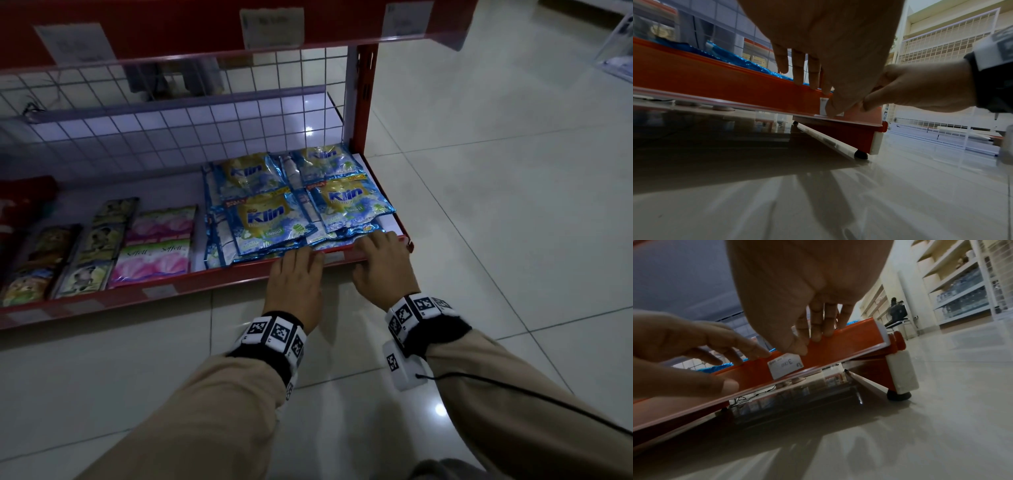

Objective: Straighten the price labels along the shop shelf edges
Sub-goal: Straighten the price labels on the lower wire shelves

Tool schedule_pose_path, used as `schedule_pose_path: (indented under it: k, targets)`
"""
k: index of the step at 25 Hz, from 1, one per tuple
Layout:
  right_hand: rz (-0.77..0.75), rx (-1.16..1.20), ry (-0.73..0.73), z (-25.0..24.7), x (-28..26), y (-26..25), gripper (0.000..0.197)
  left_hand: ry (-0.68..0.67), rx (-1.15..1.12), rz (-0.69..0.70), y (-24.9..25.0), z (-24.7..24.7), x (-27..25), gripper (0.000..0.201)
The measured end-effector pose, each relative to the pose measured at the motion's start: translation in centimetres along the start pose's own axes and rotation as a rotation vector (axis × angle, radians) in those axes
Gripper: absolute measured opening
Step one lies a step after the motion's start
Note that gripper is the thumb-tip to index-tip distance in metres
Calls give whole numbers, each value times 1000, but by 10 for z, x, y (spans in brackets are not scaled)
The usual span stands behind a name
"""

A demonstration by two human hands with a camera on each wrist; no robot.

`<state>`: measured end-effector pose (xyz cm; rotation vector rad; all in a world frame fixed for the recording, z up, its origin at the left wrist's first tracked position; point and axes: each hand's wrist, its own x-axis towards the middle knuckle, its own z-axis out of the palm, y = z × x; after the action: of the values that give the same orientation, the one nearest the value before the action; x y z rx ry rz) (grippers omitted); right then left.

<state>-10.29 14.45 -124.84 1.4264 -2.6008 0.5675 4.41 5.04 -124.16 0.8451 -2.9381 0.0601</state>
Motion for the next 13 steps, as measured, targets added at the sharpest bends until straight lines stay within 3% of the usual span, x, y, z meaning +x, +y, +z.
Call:
schedule_pose_path:
  k: [4, 8, 13]
  targets:
    - [-167, 124, 21, 5, 0, -9, 32, 23, -19, 0, -6, 1, 1, 56]
    - [-220, 86, 23, 8, -4, -11, 39, 8, -56, -12, -10, 5, 0, 50]
    - [-236, 11, 29, 13, -4, -13, 38, 37, -55, 3, -12, 7, 1, 59]
